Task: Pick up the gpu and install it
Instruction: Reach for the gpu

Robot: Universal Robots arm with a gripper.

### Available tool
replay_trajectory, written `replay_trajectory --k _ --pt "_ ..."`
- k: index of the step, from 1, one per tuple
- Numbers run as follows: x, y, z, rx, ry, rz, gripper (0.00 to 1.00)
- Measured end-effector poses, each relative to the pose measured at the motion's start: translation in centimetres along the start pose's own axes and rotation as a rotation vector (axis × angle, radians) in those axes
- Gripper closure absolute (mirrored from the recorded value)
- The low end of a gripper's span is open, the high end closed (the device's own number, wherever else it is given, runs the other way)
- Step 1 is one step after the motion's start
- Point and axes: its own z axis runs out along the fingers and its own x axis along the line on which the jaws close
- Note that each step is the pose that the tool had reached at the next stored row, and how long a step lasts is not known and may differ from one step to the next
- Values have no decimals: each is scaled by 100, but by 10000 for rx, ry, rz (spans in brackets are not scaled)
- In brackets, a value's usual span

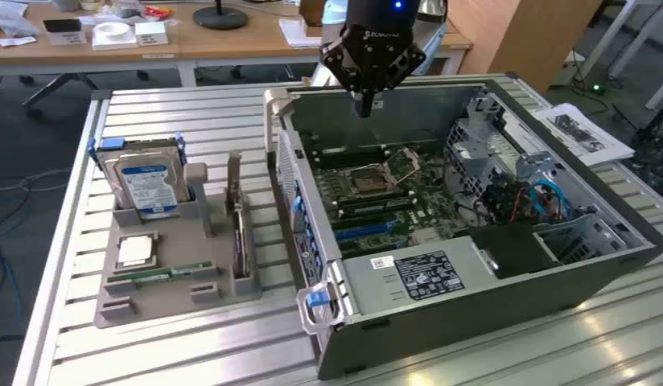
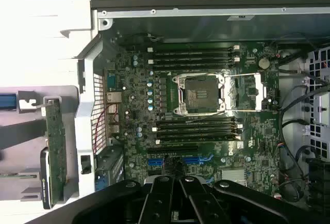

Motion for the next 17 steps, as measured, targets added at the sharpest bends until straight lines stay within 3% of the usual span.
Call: replay_trajectory --k 12,17 --pt "3 0 1 -2 -2 1 89" --pt "55 -4 0 0 0 0 89"
